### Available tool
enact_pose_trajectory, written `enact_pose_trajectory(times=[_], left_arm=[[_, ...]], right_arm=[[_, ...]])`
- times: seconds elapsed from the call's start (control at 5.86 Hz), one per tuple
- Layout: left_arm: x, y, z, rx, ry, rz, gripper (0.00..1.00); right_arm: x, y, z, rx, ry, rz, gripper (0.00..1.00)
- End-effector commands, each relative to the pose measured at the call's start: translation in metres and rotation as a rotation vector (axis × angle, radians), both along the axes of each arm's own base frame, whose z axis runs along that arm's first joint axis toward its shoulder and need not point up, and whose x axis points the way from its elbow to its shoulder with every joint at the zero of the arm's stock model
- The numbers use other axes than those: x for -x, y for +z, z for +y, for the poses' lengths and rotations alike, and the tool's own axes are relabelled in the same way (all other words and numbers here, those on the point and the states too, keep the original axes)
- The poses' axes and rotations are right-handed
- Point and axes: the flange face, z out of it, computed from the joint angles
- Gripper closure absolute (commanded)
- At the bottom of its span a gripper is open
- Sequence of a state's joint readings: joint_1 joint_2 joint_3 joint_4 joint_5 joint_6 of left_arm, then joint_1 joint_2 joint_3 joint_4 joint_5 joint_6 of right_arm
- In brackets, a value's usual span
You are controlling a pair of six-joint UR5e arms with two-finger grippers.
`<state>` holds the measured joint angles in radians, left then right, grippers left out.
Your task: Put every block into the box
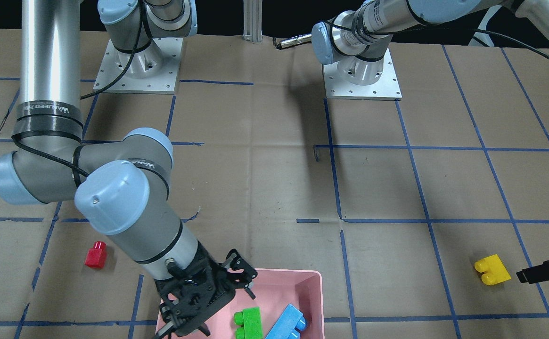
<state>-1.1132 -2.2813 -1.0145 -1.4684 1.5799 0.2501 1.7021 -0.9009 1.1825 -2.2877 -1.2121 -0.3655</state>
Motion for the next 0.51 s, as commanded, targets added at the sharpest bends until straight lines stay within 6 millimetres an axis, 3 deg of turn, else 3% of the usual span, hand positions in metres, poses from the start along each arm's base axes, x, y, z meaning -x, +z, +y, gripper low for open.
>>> enact_pose_trajectory(times=[0.0,0.17,0.34], left_arm=[[-0.02,-0.055,-0.007,-0.032,0.019,0.014,0.01],[-0.02,-0.074,-0.004,-0.021,0.021,0.01,0.01],[-0.017,-0.099,0.002,-0.002,0.012,0.001,0.01]], right_arm=[[0.117,0.013,-0.002,-0.063,-0.201,0.172,0.0],[0.162,0.007,0.025,-0.103,-0.281,0.221,0.0],[0.211,-0.014,0.06,-0.164,-0.361,0.255,0.0]])
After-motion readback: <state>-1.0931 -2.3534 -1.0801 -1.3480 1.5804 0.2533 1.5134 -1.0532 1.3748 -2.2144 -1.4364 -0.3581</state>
